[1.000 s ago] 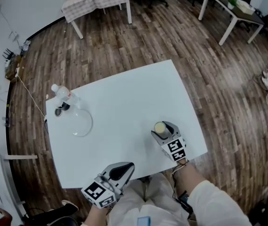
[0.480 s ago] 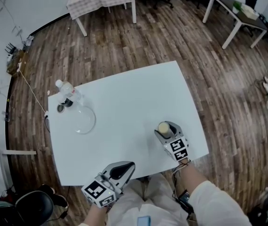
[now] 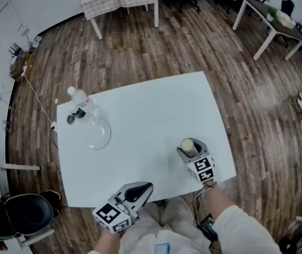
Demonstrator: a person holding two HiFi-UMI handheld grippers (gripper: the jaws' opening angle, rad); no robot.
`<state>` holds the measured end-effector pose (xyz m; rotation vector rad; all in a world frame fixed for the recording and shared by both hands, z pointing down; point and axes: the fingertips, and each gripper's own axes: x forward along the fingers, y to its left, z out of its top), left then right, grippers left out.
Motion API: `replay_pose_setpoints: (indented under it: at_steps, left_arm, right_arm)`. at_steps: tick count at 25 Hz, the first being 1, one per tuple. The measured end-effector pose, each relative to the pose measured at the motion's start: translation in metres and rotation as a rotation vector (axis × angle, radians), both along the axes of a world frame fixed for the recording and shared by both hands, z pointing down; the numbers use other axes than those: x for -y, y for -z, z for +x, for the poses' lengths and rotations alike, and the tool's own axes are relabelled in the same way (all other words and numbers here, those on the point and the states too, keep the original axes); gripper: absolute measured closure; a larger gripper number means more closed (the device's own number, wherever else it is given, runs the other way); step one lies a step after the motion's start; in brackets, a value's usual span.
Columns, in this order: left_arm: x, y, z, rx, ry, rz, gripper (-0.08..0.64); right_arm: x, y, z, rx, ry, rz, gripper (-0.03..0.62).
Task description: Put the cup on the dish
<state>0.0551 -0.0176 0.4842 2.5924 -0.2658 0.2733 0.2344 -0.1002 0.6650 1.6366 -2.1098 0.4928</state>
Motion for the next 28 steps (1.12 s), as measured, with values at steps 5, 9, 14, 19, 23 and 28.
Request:
replay_pose_setpoints:
  at_steps: [5, 9, 14, 19, 23, 28]
  left_arm:
    - [0.002, 0.001, -0.004, -0.003, 0.011, -0.001, 0.558]
    - [0.006, 0.003, -0.008, -0.010, 0.023, 0.002, 0.558]
    - [0.009, 0.006, -0.016, -0.020, 0.042, 0.007, 0.558]
    - [0.015, 0.006, -0.030, -0.029, 0.070, 0.009, 0.558]
    - [0.017, 0.009, -0.045, -0.031, 0.100, 0.008, 0.558]
    - [0.022, 0.010, -0.066, -0.041, 0.150, 0.007, 0.558]
  right_arm:
    - [0.003, 0.003, -0.006, -0.007, 0.009, 0.001, 0.314]
    - [0.010, 0.010, -0.014, -0.008, 0.031, 0.007, 0.314]
    - [0.021, 0.020, -0.028, -0.006, 0.060, 0.021, 0.314]
    - [0.036, 0.026, -0.050, -0.007, 0.097, 0.026, 0.314]
    - [0.047, 0.033, -0.072, -0.006, 0.136, 0.031, 0.314]
    - [0.065, 0.040, -0.103, -0.001, 0.192, 0.041, 0.314]
